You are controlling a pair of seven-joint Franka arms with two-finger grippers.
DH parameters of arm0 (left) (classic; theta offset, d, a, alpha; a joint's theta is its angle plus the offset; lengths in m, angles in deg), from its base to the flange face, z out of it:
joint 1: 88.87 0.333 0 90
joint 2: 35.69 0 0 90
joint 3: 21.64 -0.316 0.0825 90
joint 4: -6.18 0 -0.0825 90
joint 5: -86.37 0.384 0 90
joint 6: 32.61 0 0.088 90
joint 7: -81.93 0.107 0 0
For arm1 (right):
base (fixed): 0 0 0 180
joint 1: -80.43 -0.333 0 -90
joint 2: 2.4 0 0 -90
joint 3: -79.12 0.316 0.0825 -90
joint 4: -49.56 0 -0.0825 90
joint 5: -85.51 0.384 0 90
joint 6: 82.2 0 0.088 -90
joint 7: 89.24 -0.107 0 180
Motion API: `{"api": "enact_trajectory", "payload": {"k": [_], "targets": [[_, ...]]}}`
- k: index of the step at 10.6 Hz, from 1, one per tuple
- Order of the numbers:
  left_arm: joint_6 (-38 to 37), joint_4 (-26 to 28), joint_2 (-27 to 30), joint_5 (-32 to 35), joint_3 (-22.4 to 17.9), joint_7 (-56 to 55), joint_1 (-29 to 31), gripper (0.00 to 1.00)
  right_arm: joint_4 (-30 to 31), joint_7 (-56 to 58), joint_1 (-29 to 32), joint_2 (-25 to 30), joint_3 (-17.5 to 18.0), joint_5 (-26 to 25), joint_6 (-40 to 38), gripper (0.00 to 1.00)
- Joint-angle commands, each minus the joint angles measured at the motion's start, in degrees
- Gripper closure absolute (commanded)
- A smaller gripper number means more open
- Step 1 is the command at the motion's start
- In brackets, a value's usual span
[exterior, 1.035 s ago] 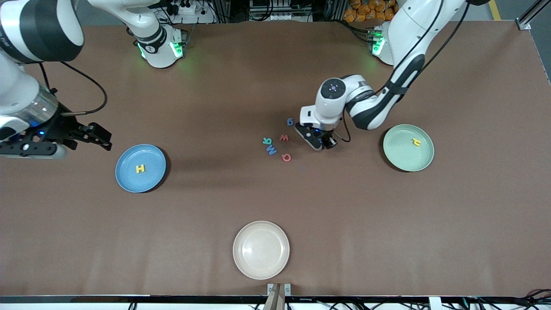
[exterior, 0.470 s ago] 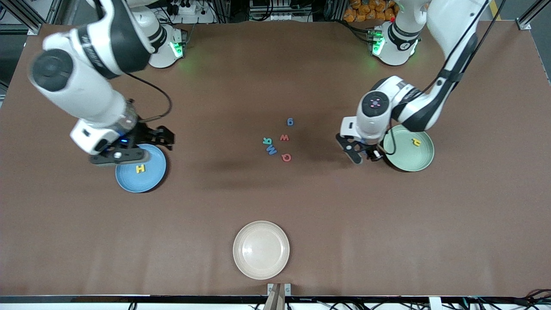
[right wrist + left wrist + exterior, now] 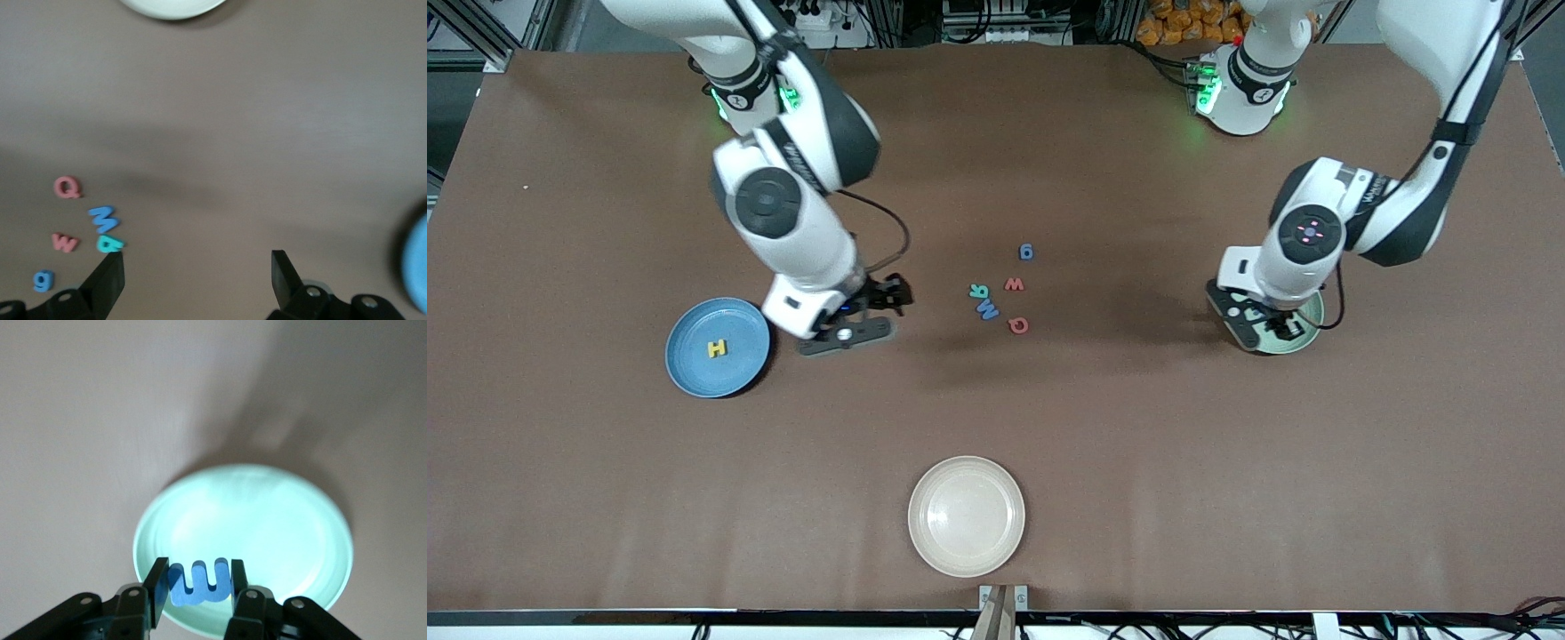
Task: Sort uppercase to blue plate, lowercase to green plate
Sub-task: 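Place the E on the green plate while the right gripper grasps the M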
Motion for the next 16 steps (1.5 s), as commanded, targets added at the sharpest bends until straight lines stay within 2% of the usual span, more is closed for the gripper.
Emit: {"api": "enact_trajectory", "payload": {"k": [1,3,6,8,12,13,16], "targets": [[2.66,3.59,1.02,-3.81,-1.14,1.77,2.29,0.81,-6.50,-5.46,-4.19,-7.22,1.59,-4.76,-0.17,0.04],[3.20,3.51,-0.04,-10.55,-1.76,1.68,2.29,0.74,-10.46,-10.06,-7.72,-12.59,1.59,-6.54,0.35,0.04],[3.73,3.07,-0.74,-16.03,-1.76,1.33,2.11,0.62,-10.74,-10.42,-10.72,-16.47,1.50,-6.98,4.83,0.09],[3.73,2.72,-0.74,-16.13,-1.85,1.07,1.85,0.55,-10.39,-10.51,-11.25,-18.75,1.50,-8.82,7.98,0.13],[3.55,1.67,-0.57,-16.13,-1.94,-0.94,1.67,0.52,-8.03,-9.81,-10.81,-20.26,1.68,-8.13,11.41,0.23],[3.47,1.32,-0.57,-16.13,-1.94,-1.56,1.67,0.47,-5.93,-9.72,-10.81,-20.17,1.68,-8.04,14.56,0.23],[2.94,0.26,-0.39,-16.39,-1.76,-7.69,0.71,0.46,-4.15,-8.67,-10.55,-20.26,1.94,-7.86,16.97,0.25]]}}
